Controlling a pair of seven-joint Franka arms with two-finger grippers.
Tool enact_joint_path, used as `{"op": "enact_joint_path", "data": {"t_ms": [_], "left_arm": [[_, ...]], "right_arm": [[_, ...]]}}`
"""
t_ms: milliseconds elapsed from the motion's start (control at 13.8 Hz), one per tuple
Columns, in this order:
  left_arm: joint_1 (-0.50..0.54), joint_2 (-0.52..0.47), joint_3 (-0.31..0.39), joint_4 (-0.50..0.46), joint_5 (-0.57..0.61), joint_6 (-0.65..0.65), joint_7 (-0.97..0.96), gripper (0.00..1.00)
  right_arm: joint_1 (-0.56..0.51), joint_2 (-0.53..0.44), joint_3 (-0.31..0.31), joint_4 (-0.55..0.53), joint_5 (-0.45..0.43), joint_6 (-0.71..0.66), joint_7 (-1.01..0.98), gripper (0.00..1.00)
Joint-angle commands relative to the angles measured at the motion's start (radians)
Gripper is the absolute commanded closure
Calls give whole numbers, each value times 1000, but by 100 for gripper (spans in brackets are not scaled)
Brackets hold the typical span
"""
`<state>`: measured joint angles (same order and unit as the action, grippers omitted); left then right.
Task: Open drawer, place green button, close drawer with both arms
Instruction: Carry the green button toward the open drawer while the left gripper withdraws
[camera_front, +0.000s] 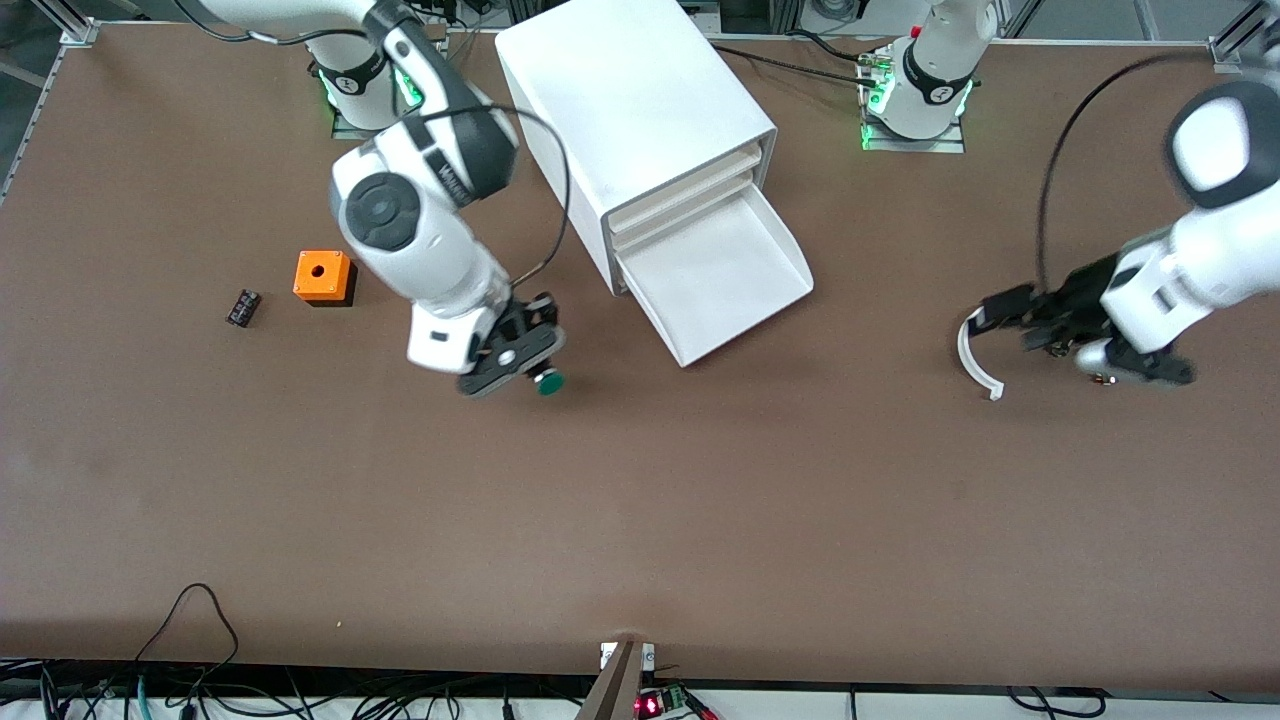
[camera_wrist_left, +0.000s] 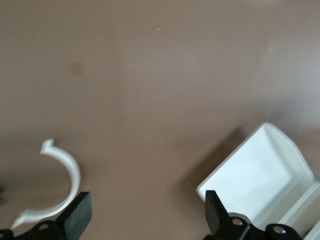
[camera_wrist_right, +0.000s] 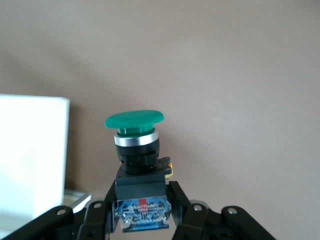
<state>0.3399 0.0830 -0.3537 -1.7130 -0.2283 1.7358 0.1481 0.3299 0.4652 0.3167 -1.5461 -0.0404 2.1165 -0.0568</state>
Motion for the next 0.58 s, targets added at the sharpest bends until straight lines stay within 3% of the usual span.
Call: {"op": "enact_joint_path", "data": {"t_ms": [0, 145, 508], "left_arm": [[-68, -43, 25, 127, 135, -198, -12, 0], [-116, -74, 33, 127, 243, -237, -18, 0], [-119, -52, 41, 162, 260, -255, -167, 0]], "right_arm": [[98, 93, 25, 174, -93, -76, -119, 92], [165, 134, 24, 241, -101, -92, -243, 92], [251, 161, 22, 241, -140, -107, -538, 92]]}}
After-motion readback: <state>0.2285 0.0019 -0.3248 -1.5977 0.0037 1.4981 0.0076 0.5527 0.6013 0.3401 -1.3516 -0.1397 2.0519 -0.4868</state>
